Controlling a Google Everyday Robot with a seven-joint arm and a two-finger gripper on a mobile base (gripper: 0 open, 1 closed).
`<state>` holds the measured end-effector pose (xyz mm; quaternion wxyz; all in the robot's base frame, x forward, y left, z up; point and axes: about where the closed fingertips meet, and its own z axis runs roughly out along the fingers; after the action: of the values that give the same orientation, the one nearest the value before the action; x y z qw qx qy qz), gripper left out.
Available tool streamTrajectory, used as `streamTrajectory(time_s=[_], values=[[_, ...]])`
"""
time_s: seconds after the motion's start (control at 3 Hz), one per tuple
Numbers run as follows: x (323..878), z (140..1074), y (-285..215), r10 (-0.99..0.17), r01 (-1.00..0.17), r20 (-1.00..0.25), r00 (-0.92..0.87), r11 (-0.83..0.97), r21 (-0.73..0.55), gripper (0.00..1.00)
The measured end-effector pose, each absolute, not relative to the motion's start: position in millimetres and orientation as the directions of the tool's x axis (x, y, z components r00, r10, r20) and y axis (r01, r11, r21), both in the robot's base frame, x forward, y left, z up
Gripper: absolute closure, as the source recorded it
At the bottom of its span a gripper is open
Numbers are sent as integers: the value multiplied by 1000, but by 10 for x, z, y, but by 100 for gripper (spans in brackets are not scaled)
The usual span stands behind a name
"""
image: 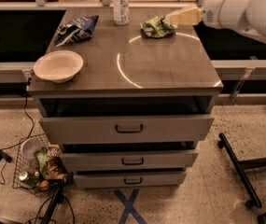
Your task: Move green jalapeno chip bag near paper bowl
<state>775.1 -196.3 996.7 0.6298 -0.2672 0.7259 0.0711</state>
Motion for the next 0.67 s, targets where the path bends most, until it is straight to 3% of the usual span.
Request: streamTrajectory(time_s=[0.67], values=[[8578, 9775, -1597, -255, -492, -965, -63, 849, -192, 0]])
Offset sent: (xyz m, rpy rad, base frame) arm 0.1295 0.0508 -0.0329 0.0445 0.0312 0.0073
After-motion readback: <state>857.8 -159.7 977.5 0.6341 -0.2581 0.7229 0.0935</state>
